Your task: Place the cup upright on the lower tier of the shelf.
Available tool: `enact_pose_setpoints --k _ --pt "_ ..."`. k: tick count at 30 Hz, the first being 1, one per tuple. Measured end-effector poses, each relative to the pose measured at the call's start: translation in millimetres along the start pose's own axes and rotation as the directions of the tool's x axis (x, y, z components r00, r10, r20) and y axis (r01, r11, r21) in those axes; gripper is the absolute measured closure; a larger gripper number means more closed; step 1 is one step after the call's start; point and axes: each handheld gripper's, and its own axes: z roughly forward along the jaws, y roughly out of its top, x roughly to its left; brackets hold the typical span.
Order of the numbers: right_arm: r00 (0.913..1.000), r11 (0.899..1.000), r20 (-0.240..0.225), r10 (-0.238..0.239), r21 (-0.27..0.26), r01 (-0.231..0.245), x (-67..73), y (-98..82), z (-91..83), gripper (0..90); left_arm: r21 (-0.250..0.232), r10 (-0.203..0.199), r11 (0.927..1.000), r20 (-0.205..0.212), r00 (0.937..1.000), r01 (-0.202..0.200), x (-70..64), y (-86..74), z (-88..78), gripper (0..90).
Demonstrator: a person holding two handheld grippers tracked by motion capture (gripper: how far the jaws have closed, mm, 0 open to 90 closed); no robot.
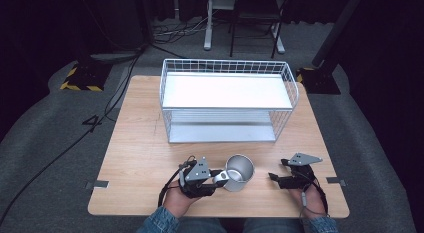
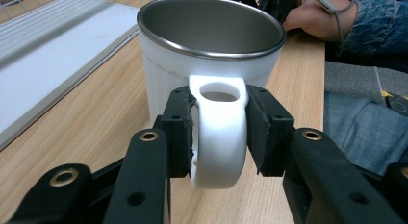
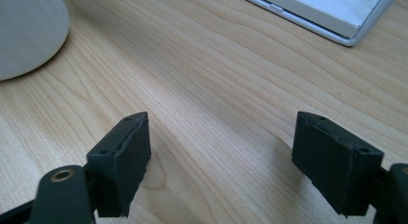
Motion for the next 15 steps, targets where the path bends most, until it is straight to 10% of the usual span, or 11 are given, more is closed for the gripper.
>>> enact_pose_setpoints --k 15 --pt "1.0000 1.000 0.002 -0.002 -0.002 0.002 0.3 -0.1 0.0 21.4 -0.042 -0.031 0.9987 -0.020 0.9993 0.030 5.4 1.2 -9.3 70.3"
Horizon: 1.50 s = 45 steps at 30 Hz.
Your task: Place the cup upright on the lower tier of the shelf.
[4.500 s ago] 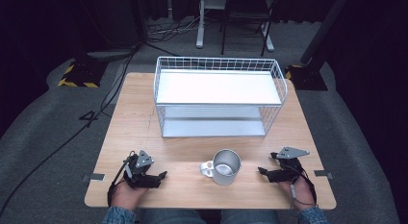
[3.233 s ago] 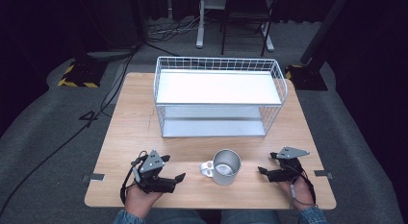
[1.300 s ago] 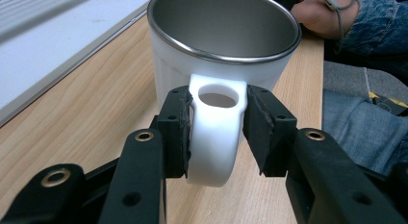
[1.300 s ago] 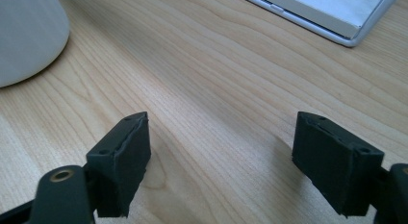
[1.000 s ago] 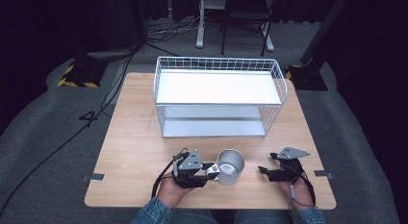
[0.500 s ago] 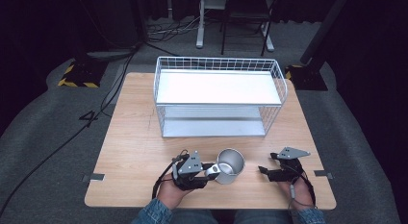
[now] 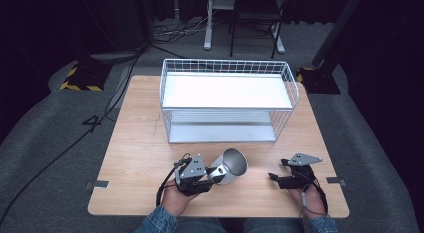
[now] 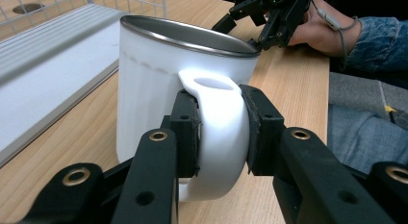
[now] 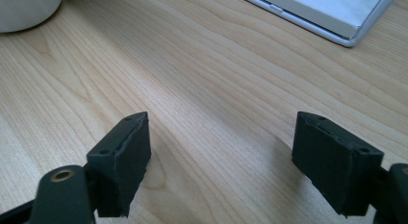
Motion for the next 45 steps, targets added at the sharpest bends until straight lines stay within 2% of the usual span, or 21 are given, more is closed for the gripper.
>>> enact_pose_setpoints --k 5,9,11,13,15,22,28,31,34,37,38,41,45 --pt "1.0000 1.000 0.001 0.000 0.000 0.000 0.0 0.0 0.0 21.4 -0.003 0.010 0.9999 -0.033 0.9994 -0.010 0.9 3.9 -3.4 70.3" --pt "1.0000 1.000 0.000 0.000 0.000 0.000 0.0 0.0 0.0 21.4 -0.041 -0.021 0.9990 -0.069 0.9974 0.018 8.5 7.5 -10.1 70.4" --pt "1.0000 1.000 -0.001 0.001 0.000 -0.001 -0.1 0.0 0.0 21.4 -0.068 -0.045 0.9970 -0.094 0.9945 0.038 16.8 9.0 -14.2 70.4" --pt "1.0000 1.000 0.000 0.001 0.000 -0.001 -0.1 0.0 0.0 21.4 -0.083 -0.059 0.9953 -0.101 0.9931 0.051 20.6 9.9 -15.6 70.3" --pt "1.0000 1.000 -0.001 0.002 0.001 -0.002 -0.2 0.0 0.0 21.4 -0.103 -0.063 0.9934 -0.116 0.9913 0.051 28.4 13.7 -18.2 70.3" --pt "1.0000 1.000 0.001 0.001 0.000 -0.001 -0.1 0.0 0.0 21.5 -0.150 -0.091 0.9863 -0.153 0.9840 0.068 41.6 21.6 -18.7 70.3" --pt "1.0000 1.000 0.002 -0.001 0.000 0.001 0.1 -0.1 -0.1 21.6 -0.203 -0.123 0.9758 -0.205 0.9711 0.081 57.3 27.1 -8.8 70.3" --pt "1.0000 1.000 0.001 -0.001 0.000 0.001 0.1 0.0 -0.1 21.6 -0.214 -0.142 0.9721 -0.208 0.9678 0.096 63.7 31.1 -2.3 70.2" --pt "1.0000 1.000 0.001 -0.001 -0.001 0.001 0.1 0.0 -0.1 21.7 -0.217 -0.144 0.9715 -0.222 0.9643 0.095 67.9 33.7 4.1 70.2" --pt "1.0000 1.000 0.000 0.001 0.000 -0.001 0.0 0.0 0.0 21.7 -0.235 -0.155 0.9671 -0.245 0.9571 0.096 72.4 35.3 12.3 70.2" --pt "1.0000 1.000 -0.001 0.002 0.000 -0.002 -0.1 0.0 0.0 21.7 -0.252 -0.168 0.9626 -0.262 0.9504 0.101 73.9 34.9 17.2 70.1" --pt "1.0000 1.000 -0.003 0.002 0.001 -0.002 -0.3 0.0 -0.1 21.8 -0.253 -0.180 0.9617 -0.296 0.9380 0.105 77.0 34.8 25.2 70.1" --pt "1.0000 1.000 -0.002 0.002 0.001 -0.002 -0.3 0.0 -0.1 21.8 -0.259 -0.182 0.9606 -0.308 0.9339 0.102 82.7 34.3 30.7 70.1"
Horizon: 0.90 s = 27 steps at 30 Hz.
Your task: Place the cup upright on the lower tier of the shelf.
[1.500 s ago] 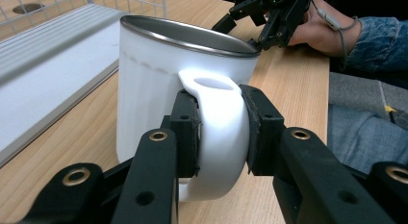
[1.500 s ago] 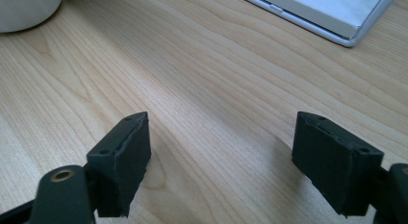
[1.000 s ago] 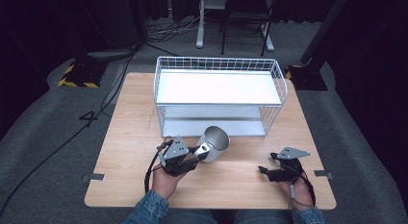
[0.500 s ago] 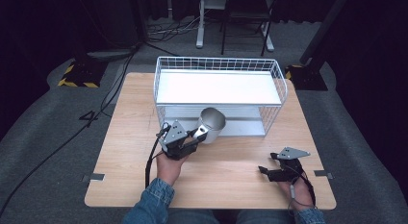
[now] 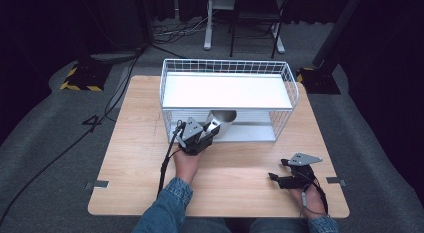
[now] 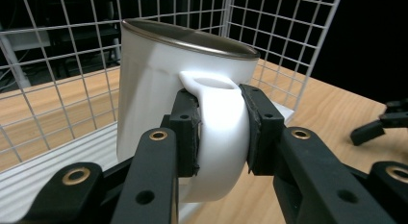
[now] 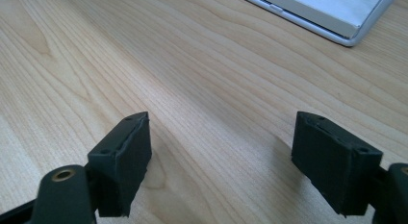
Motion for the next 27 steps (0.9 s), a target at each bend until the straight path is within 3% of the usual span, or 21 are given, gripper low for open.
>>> enact_pose_setpoints --k 10,15,27 --pt "1.0000 1.000 -0.002 0.000 0.001 0.000 -0.2 0.0 0.0 21.8 -0.073 -0.027 0.9970 -0.001 0.9996 0.027 15.1 -7.8 13.2 69.9" --pt "1.0000 1.000 0.000 0.002 0.000 -0.002 0.1 -0.1 0.0 21.8 -0.052 -0.024 0.9984 -0.002 0.9997 0.024 19.2 -11.6 20.9 69.9" --pt "1.0000 1.000 -0.004 0.000 0.000 0.000 0.4 -0.4 -0.3 21.8 -0.015 -0.072 0.9973 0.006 0.9974 0.072 31.1 -23.3 28.7 69.7"
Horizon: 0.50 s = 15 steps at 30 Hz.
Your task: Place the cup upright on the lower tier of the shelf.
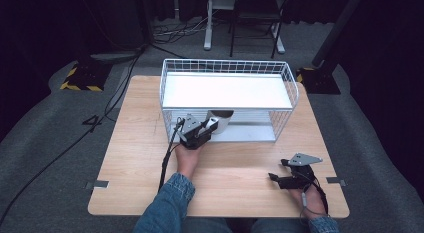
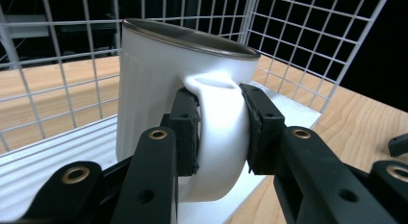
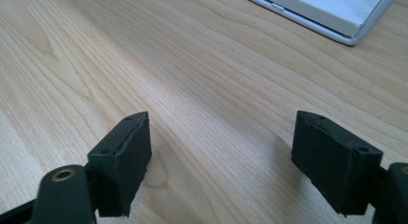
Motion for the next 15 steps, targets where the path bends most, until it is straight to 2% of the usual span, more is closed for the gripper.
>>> enact_pose_setpoints --k 10,12,15 --pt "1.0000 1.000 0.000 0.000 0.000 0.000 0.0 0.0 0.0 21.8 0.014 -0.030 0.9995 -0.018 0.9994 0.030 3.8 0.2 0.7 69.1" --pt "1.0000 1.000 0.000 0.000 0.000 0.000 0.0 0.0 0.0 21.8 0.020 -0.032 0.9993 -0.025 0.9992 0.033 5.0 0.0 0.4 67.6" --pt "1.0000 1.000 0.000 0.000 0.000 0.000 0.0 0.0 0.0 21.8 0.032 -0.039 0.9987 -0.047 0.9981 0.041 7.1 -0.6 -0.3 60.7"
